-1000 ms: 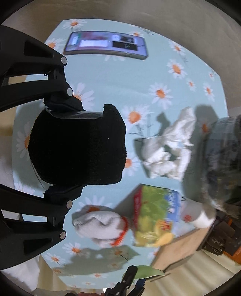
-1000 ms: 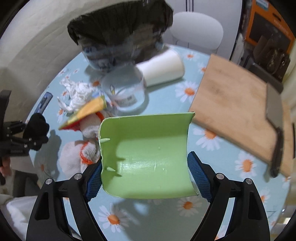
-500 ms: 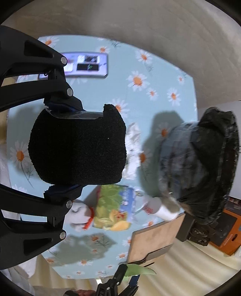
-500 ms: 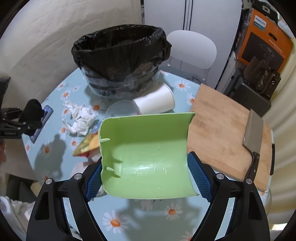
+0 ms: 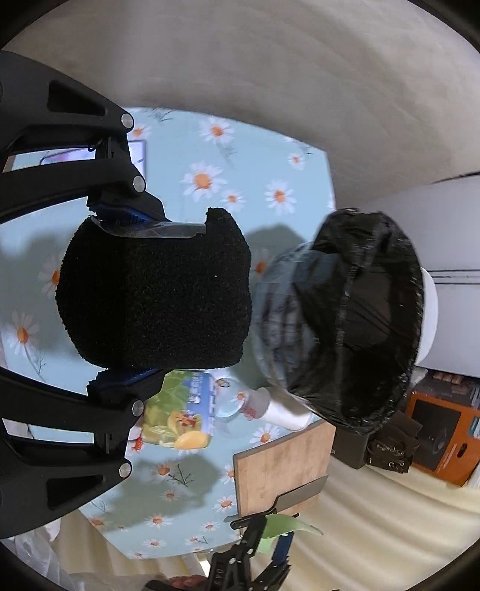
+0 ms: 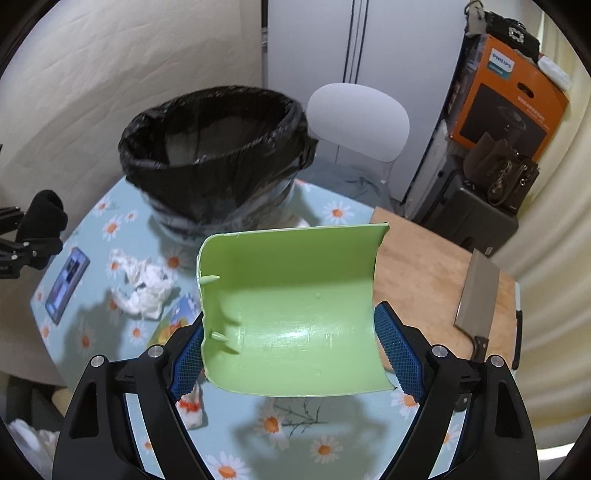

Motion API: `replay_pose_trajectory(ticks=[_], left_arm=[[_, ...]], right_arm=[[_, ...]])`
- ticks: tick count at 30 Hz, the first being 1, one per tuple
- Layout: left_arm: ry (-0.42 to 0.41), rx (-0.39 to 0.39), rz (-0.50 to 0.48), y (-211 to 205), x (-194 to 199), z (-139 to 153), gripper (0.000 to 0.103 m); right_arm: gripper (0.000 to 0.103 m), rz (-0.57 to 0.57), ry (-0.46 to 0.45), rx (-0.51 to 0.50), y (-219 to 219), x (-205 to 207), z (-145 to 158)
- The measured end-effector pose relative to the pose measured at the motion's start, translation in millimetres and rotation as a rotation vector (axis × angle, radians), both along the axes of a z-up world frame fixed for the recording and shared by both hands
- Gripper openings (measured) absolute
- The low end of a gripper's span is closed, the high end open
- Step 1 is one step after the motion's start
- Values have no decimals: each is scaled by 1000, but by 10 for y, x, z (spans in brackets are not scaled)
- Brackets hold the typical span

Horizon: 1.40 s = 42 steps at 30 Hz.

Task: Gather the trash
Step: 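Lift the black sock and green scoop over the trash bin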

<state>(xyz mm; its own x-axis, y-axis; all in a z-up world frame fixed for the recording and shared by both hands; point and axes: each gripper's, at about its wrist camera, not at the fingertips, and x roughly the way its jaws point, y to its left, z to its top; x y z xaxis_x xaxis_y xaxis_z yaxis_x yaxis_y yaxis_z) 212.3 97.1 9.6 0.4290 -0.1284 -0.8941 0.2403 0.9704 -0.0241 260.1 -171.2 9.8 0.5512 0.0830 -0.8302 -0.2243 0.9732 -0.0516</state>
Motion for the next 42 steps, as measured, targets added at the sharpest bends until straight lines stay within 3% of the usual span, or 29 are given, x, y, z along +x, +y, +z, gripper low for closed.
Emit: replay_pose_trajectory(ticks=[8,20,32,42], left_arm=[[-66,24,-52,-16,269,260,61],[-131,21,-154,-82,711,540,61],[-141,-15,-234,-324,1160,486,61],[-132,-32,-280,-425,1515,373,61]], right_arm=[[80,-26,-64,8,11,232,271],[80,-7,-92,26,294,501,412],[80,34,-134,32,624,848,596],[80,45,-125,37,684,1198,526]])
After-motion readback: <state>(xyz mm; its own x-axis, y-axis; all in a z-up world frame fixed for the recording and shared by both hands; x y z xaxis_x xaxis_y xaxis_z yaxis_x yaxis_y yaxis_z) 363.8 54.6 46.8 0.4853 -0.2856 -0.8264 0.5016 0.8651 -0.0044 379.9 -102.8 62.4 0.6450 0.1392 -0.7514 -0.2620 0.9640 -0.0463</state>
